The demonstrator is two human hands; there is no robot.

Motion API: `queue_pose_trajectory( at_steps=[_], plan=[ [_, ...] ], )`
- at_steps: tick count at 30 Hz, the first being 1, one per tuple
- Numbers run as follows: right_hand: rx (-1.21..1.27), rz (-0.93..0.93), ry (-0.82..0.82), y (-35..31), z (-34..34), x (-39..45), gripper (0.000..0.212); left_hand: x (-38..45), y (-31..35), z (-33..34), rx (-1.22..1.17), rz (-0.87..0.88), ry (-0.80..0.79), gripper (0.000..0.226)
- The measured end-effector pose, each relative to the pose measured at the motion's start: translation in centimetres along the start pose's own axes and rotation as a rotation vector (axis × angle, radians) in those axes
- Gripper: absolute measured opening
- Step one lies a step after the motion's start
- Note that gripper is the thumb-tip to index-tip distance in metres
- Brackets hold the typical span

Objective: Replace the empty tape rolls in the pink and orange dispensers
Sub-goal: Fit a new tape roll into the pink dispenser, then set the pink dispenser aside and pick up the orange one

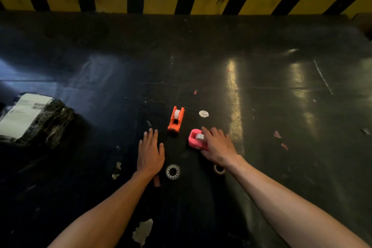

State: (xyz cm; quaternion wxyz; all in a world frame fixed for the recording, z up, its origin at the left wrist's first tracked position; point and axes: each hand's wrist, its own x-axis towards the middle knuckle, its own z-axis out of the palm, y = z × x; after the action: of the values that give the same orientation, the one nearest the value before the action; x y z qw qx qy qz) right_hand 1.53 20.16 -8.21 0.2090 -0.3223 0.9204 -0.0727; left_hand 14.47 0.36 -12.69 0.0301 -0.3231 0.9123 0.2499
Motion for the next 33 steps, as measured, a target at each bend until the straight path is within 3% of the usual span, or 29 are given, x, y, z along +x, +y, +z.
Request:
queue_pose_trajectory(
  at_steps=[3, 8, 15, 18, 20, 23, 24, 26, 29, 33],
  plan=[
    [0.148, 0.092, 0.065, 0.3, 0.2, 0.9, 0.073, 0.2, -0.5, 0.3, 0.112, 0.035, -0.052, 0.062],
    [0.511, 0.423, 0.248, 0.4, -1.0, 3.3, 0.069, 0.3, -0.5, 0.4, 0.147, 0.045, -0.086, 0.065],
    [0.429, 0.520, 0.345, -0.8, -1.4, 5.8, 0.074, 0.5, -0.7, 0.5, 0.120, 0.045, -0.093, 0.067],
    [0.379, 0.531, 0.351, -0.8, -1.0, 5.9, 0.079, 0.6, -0.7, 0.4, 0.078, 0.033, -0.083, 0.066],
    [0.324, 0.493, 0.455, -1.0, -1.0, 5.4, 0.079, 0.7, -0.3, 0.1, 0.013, 0.008, -0.044, 0.062],
    [0.290, 0.176, 0.693, -2.0, -1.4, 4.6, 0.061, 1.5, 0.9, -1.0, -0.142, -0.032, 0.046, 0.056],
    [0.345, 0.053, 0.672, -2.7, -1.4, 4.5, 0.058, 2.1, 1.3, -1.3, -0.213, -0.046, 0.057, 0.057],
    [0.573, -0.039, 0.454, -4.3, -1.1, 4.7, 0.057, 3.6, 2.6, -1.9, -0.387, -0.072, 0.019, 0.057],
    [0.865, 0.128, 0.143, -6.6, -0.7, 5.5, 0.059, 5.7, 5.0, -2.8, -0.631, -0.198, -0.100, 0.050],
    [1.133, 0.244, 0.019, -7.7, -0.3, 5.9, 0.048, 5.8, 6.4, -3.0, -0.698, -0.249, -0.201, 0.036]
  ],
)
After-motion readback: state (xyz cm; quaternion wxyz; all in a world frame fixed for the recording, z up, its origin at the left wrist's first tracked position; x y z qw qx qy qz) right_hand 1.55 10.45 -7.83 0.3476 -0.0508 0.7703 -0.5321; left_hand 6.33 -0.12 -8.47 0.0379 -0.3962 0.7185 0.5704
